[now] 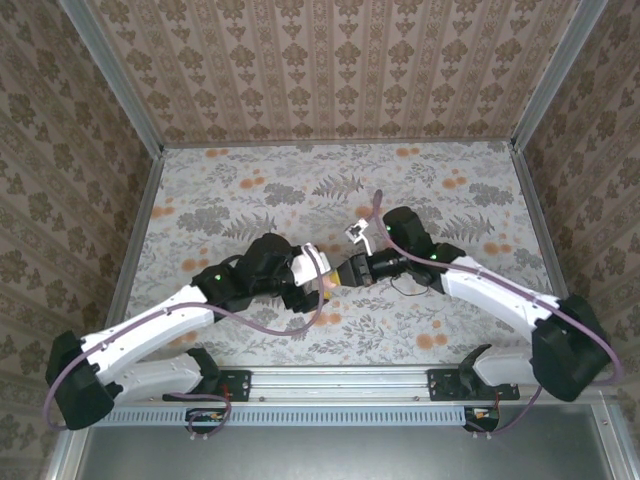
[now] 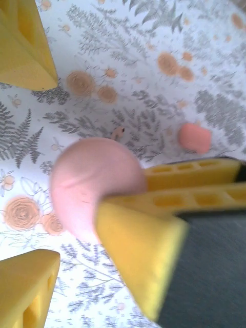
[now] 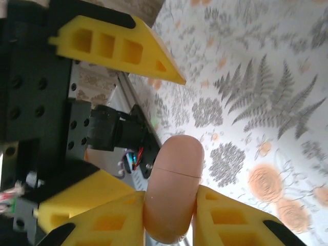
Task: Insert the wireless bluetooth earbuds into the charging case
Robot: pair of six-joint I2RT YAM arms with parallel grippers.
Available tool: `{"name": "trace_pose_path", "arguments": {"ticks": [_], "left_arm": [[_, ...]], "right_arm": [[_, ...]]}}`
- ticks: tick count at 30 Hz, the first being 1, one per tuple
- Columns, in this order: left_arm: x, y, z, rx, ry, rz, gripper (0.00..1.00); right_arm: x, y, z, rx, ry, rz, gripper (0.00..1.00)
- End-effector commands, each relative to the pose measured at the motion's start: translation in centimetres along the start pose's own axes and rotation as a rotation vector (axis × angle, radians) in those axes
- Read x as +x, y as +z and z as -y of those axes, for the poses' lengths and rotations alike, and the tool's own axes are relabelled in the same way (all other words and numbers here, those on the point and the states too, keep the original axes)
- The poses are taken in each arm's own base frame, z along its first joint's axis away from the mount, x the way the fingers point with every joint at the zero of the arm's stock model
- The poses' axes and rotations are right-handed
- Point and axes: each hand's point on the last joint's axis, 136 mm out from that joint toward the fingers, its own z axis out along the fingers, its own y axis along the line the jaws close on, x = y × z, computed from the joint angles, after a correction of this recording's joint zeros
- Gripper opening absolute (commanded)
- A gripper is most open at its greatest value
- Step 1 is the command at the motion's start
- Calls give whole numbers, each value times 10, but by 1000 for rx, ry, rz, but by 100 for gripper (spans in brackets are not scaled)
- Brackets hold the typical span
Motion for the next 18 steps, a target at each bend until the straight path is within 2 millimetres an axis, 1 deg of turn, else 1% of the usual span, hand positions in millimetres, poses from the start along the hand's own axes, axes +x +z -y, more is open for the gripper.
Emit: {"name": "trace_pose_path", "arguments": {"ticks": [1, 3, 7, 10, 13, 14, 16, 18], "left_arm": [[-19, -14, -4, -5, -46, 128, 80], [-25, -22, -4, 6, -47, 182, 80], [-34, -32, 1, 50, -46, 266, 77], [-37, -34, 17, 136, 22, 318, 77], [-40, -34, 26, 189, 67, 354, 76], [-41, -34, 28, 203, 75, 357, 74], [-44, -34, 31, 228, 91, 359, 67], [-45, -32, 35, 259, 104, 354, 65]], "right_arm": [[-4, -16, 6, 49, -155, 68, 24], [-4, -25, 4, 40, -237, 99, 24], [-2, -38, -12, -7, -466, 135, 23], [5, -47, -25, -41, -655, 133, 25], [16, -54, -37, -82, -843, 115, 25], [20, -55, -39, -95, -902, 106, 25], [32, -57, -43, -127, -998, 68, 24], [31, -59, -45, -132, -1039, 53, 24]]}}
